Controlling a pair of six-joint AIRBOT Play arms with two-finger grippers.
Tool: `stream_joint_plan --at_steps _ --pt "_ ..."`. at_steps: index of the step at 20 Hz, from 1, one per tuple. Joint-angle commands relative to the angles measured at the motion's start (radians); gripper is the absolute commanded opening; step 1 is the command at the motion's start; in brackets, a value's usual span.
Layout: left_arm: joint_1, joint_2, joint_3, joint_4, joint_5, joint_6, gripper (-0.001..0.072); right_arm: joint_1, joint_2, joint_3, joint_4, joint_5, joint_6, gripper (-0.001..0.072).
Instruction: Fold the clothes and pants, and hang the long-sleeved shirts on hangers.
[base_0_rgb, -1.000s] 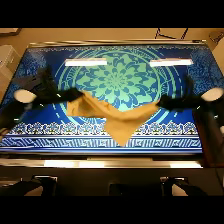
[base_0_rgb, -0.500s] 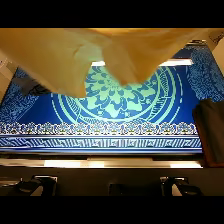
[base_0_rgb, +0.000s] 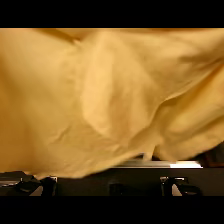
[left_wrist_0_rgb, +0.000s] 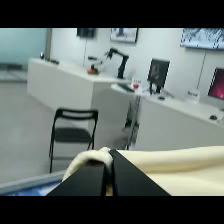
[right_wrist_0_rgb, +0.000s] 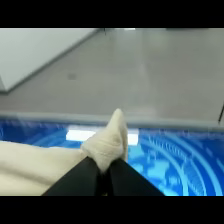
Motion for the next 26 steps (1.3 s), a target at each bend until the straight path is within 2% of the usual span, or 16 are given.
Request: stream_joint_plan --at_steps 1,4,6,8,9,11,13,14,15,16,17,19,20,21,23,26 --pt "0.001 -0.181 -0.168 0.031 -0.001 -0.006 0.002 -0.001 -0.166 -0.153 -0.101 0.243 0.044 0.0037" --pt "-0.011 -0.448 -0.235 0.031 0.058 0.021 0.002 0.0 -0.351 -0.435 -0.092 -0.024 0.058 0.0037" --pt "-0.023 -0.623 -0.217 0.029 0.058 0.008 0.002 -0.001 -0.482 -0.552 -0.079 -0.207 0.189 0.0037" --pt "-0.04 -0.742 -0.213 -0.011 0.034 -0.071 0.002 0.0 -0.612 -0.58 -0.036 -0.212 0.334 0.0039" --pt "-0.048 -0.784 -0.213 -0.037 0.009 -0.125 0.0021 0.0 -0.666 -0.58 0.01 -0.196 0.356 0.0039" --pt "-0.068 -0.833 -0.213 -0.05 -0.057 -0.176 0.0027 0.0 -0.74 -0.58 0.097 -0.197 0.351 0.0039" --pt "-0.066 -0.839 -0.213 -0.045 -0.146 -0.176 0.0074 -0.002 -0.754 -0.577 0.116 -0.208 0.287 0.0039" --pt "-0.045 -0.832 -0.206 -0.043 -0.209 -0.176 0.0244 -0.017 -0.752 -0.555 0.104 -0.19 0.259 0.0054" --pt "-0.006 -0.827 -0.188 -0.04 -0.307 -0.177 0.0534 -0.051 -0.752 -0.515 0.102 -0.136 0.227 0.023" --pt "0.047 -0.822 -0.161 -0.031 -0.434 -0.187 0.0665 -0.097 -0.752 -0.466 0.102 -0.056 0.176 0.0457" --pt "0.116 -0.817 -0.132 0.003 -0.576 -0.222 0.0665 -0.159 -0.751 -0.409 0.095 0.047 0.108 0.0592" --pt "0.248 -0.789 -0.124 0.094 -0.801 -0.311 0.059 -0.288 -0.751 -0.34 0.04 0.223 0.085 0.0586" --pt "0.298 -0.763 -0.144 0.168 -0.871 -0.331 0.0553 -0.342 -0.748 -0.346 0.018 0.278 0.09 0.0543" --pt "0.338 -0.72 -0.192 0.257 -0.896 -0.35 0.0511 -0.383 -0.745 -0.37 -0.006 0.326 0.092 0.0536" --pt "0.385 -0.613 -0.362 0.362 -0.859 -0.351 0.0508 -0.418 -0.744 -0.444 -0.036 0.383 0.081 0.0536" --pt "0.422 -0.487 -0.674 0.37 -0.735 -0.294 0.0508 -0.397 -0.744 -0.557 -0.045 0.389 0.051 0.0536"
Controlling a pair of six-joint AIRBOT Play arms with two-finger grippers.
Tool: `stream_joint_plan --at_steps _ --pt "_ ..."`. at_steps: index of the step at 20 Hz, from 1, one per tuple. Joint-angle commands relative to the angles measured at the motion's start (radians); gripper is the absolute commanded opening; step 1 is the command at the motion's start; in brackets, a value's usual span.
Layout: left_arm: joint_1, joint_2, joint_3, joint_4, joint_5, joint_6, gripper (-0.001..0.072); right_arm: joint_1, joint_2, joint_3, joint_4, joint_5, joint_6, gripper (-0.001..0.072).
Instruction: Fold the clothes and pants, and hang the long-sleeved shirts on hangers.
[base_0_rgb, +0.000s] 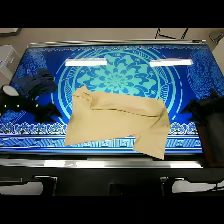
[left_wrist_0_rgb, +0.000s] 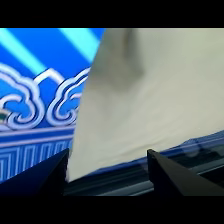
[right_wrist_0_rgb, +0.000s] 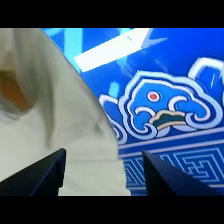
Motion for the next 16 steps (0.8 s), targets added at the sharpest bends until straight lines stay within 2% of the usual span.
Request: stream_joint_plan --at_steps 1,4,5,10,11,13,14,15,16 --pt "0.063 0.126 -0.3 0.061 0.064 0.055 0.0508 -0.006 0.0 -0.105 -0.027 0.08 -0.047 0.0537" --pt "0.062 0.127 -0.42 -0.055 0.152 0.12 0.0505 0.019 0.0 -0.131 -0.023 0.089 -0.057 0.0536" --pt "0.061 0.124 -0.437 -0.088 0.178 0.128 0.0479 0.026 0.001 -0.131 -0.021 0.088 -0.057 0.0536" --pt "-0.018 0.079 -0.446 -0.119 0.235 0.123 0.0472 0.026 0.002 -0.131 0.001 0.087 -0.061 0.0536" --pt "-0.035 0.071 -0.446 -0.119 0.235 0.123 0.0392 0.026 0.002 -0.131 0.001 0.087 -0.061 0.0536" --pt "-0.065 0.068 -0.446 -0.119 0.228 0.124 0.0154 0.026 0.002 -0.131 0.0 0.086 -0.061 0.0537" --pt "-0.069 0.068 -0.445 -0.119 0.214 0.125 0.007 0.026 0.002 -0.132 0.0 0.077 -0.067 0.0537" --pt "-0.068 0.069 -0.444 -0.119 0.198 0.136 0.0021 0.026 0.001 -0.138 0.0 0.053 -0.067 0.0537" --pt "-0.066 0.074 -0.444 -0.119 0.189 0.146 0.002 0.026 0.0 -0.148 -0.001 0.027 -0.068 0.0537"
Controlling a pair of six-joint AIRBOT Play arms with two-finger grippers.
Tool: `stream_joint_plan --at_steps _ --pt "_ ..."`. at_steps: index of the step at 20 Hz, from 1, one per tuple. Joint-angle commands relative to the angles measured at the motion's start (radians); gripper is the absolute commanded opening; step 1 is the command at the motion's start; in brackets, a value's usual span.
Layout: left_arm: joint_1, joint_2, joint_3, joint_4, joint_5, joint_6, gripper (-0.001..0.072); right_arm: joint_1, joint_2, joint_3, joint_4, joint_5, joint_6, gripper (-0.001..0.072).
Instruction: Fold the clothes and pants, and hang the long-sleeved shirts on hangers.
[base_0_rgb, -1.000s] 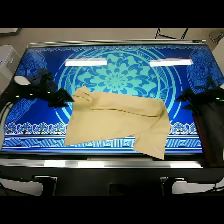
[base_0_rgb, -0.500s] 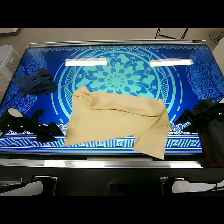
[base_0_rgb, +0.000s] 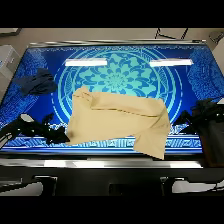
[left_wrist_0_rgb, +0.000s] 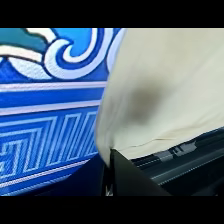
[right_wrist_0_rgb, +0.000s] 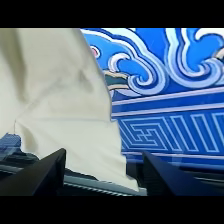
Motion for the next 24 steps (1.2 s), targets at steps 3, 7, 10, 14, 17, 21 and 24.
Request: stream_joint_plan --at_steps 3,7,10,14,17,21,24 --pt "-0.014 0.037 -0.002 -0.006 -0.023 0.019 0.002 0.001 -0.01 -0.057 0.029 -0.148 -0.029 0.0534" --pt "-0.014 0.087 -0.003 -0.006 -0.023 0.018 0.002 0.001 -0.066 -0.079 0.146 -0.214 -0.117 0.0487" --pt "-0.014 0.117 -0.002 -0.027 -0.022 0.018 0.002 0.002 -0.086 -0.079 0.185 -0.271 -0.108 0.0486" --pt "-0.014 0.128 0.013 -0.048 -0.023 0.018 0.0019 0.061 -0.098 -0.082 0.182 -0.259 -0.119 0.0356" --pt "-0.014 0.146 0.061 -0.068 -0.031 0.018 0.0019 0.131 -0.096 -0.06 0.182 -0.196 -0.162 0.0037" --pt "0.031 0.235 0.296 -0.068 -0.035 0.015 0.0018 0.142 0.0 0.136 0.22 -0.09 -0.177 0.0035" --pt "0.087 0.32 0.683 -0.068 -0.004 0.019 0.0019 0.142 0.184 0.43 0.28 -0.196 -0.181 0.0035"
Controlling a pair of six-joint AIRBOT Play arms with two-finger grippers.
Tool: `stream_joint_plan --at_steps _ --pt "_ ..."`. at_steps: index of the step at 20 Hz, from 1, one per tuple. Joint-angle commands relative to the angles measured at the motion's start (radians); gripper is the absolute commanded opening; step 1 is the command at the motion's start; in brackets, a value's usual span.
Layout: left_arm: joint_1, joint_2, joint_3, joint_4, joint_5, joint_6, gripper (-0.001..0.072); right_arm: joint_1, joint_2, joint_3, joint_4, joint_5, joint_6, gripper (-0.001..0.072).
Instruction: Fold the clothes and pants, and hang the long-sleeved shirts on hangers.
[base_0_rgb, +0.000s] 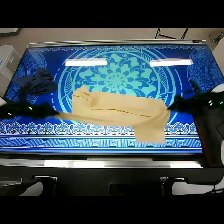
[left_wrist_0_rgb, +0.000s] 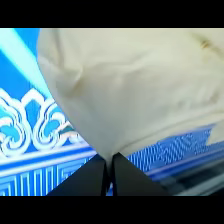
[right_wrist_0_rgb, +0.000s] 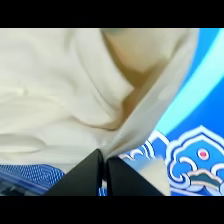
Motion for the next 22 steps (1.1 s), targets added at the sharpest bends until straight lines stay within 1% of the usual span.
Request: stream_joint_plan --at_steps 1,2,4,6,9,11,14,16,18,19,20,22 --pt "0.058 0.093 0.431 -0.002 0.064 0.002 0.002 0.006 0.202 0.323 0.044 -0.113 -0.026 0.0036" --pt "0.071 0.113 0.577 -0.002 0.106 0.002 0.002 0.006 0.277 0.421 0.009 -0.194 -0.034 0.0036" --pt "0.082 0.153 0.826 0.005 0.196 0.002 0.002 0.006 0.424 0.54 -0.065 -0.337 -0.033 0.0037" --pt "0.079 0.2 0.956 0.003 0.221 0.002 0.002 0.006 0.567 0.56 -0.121 -0.382 -0.015 0.0037" --pt "0.079 0.298 0.947 0.004 0.245 0.002 0.002 0.006 0.723 0.56 -0.213 -0.352 0.04 0.0037" --pt "0.079 0.336 0.947 0.004 0.288 0.001 0.002 0.006 0.789 0.56 -0.256 -0.363 0.072 0.0037" --pt "0.079 0.37 0.948 0.004 0.333 0.001 0.002 0.006 0.847 0.561 -0.299 -0.405 0.116 0.0037" --pt "0.079 0.372 0.947 0.004 0.327 -0.003 0.002 0.006 0.854 0.565 -0.322 -0.424 0.144 0.0037" --pt "0.079 0.352 0.935 0.005 0.294 -0.003 0.002 0.006 0.837 0.565 -0.343 -0.395 0.144 0.0037" --pt "0.079 0.338 0.914 0.004 0.261 -0.019 0.002 0.006 0.819 0.565 -0.347 -0.358 0.144 0.0037" --pt "0.079 0.315 0.878 0.003 0.212 -0.045 0.0019 0.006 0.787 0.565 -0.349 -0.298 0.153 0.0037" --pt "0.074 0.254 0.771 0.001 0.09 -0.047 0.0019 0.007 0.683 0.563 -0.348 -0.114 0.194 0.0036"
